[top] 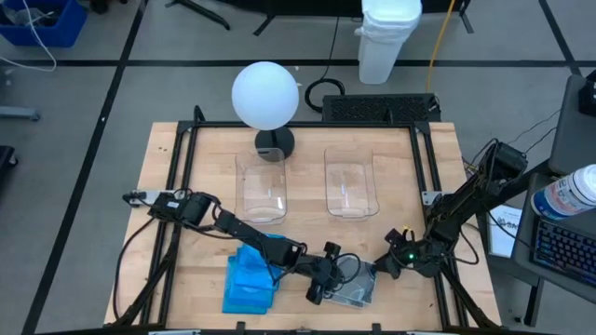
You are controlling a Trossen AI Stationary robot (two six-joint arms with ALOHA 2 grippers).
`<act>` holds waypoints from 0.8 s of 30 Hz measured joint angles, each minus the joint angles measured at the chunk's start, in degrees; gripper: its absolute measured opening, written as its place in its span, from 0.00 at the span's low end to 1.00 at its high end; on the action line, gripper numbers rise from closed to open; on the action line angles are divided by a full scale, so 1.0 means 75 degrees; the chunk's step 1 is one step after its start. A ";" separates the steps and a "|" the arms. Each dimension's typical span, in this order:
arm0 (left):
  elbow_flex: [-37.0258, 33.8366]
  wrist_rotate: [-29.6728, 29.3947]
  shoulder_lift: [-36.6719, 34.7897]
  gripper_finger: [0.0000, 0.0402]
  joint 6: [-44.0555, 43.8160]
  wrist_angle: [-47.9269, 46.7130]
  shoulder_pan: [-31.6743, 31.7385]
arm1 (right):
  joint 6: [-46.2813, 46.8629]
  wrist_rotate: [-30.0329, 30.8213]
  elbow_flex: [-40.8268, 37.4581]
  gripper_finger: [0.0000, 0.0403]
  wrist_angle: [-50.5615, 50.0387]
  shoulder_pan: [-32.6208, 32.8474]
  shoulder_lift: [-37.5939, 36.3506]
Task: Pick & place jewel cases by type
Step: Put the black CD case into the right transparent bin
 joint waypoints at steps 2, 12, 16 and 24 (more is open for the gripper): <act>0.0000 -0.0001 0.0000 0.12 0.0022 0.0000 -0.0002 | -0.0009 -0.0009 0.0000 0.43 -0.0013 -0.0006 0.0006; 0.0000 0.0010 0.0000 0.12 0.0022 -0.0006 0.0018 | -0.0257 -0.0541 0.0015 0.40 0.0810 -0.0006 0.0565; 0.0000 0.0007 0.0000 0.12 0.0019 -0.0003 0.0036 | -0.0439 -0.0624 0.0009 0.35 0.1029 -0.0003 0.0600; 0.0000 0.0004 0.0000 0.12 0.0019 -0.0001 0.0036 | -0.0654 -0.0833 0.0009 0.18 0.1032 -0.0003 0.0606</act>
